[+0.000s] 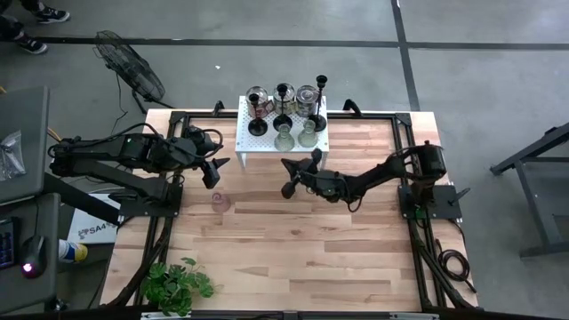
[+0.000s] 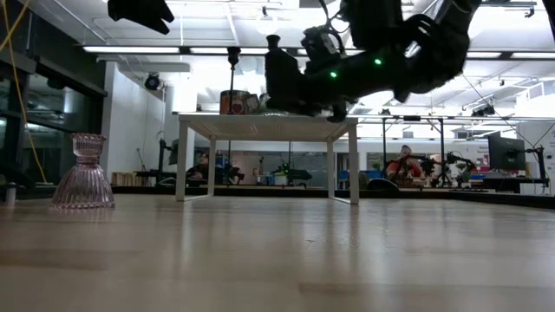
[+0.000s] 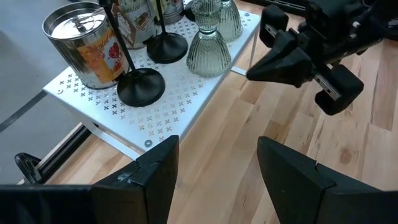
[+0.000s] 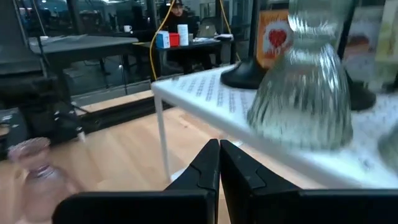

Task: Pick & Place candle stick holders
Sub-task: Align the transparent candle holder on the shelf with the other transparent candle holder, then put the purple candle holder on the shelf

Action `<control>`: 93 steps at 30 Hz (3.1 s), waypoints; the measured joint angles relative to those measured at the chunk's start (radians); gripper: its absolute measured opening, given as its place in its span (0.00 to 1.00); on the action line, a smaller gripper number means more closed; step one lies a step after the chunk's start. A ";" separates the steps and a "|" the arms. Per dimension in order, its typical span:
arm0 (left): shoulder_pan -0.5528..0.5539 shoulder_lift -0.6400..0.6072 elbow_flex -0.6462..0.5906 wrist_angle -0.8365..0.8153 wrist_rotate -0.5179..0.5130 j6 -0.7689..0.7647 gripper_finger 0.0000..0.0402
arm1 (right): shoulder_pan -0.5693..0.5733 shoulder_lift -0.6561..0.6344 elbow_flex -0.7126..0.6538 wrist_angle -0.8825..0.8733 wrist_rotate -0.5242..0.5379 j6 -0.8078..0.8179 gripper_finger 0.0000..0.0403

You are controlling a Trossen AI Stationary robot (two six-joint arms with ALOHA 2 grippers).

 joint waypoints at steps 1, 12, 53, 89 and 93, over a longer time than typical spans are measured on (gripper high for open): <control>0.000 0.000 0.000 0.000 -0.001 0.000 0.53 | -0.006 0.001 0.013 -0.004 -0.008 -0.014 0.01; 0.000 0.000 0.000 -0.001 0.003 0.000 0.53 | -0.046 0.001 0.055 -0.066 0.016 -0.055 0.01; 0.000 0.000 0.000 -0.001 0.006 0.000 0.53 | -0.094 -0.001 0.055 -0.074 0.048 -0.060 0.01; -0.011 0.000 0.000 -0.181 0.013 -0.152 0.53 | 0.180 -0.225 0.052 -0.351 0.332 -0.231 0.12; -0.086 -0.007 -0.047 -0.177 -0.010 -0.224 0.53 | 0.203 -0.347 0.052 -0.647 0.312 -0.036 0.23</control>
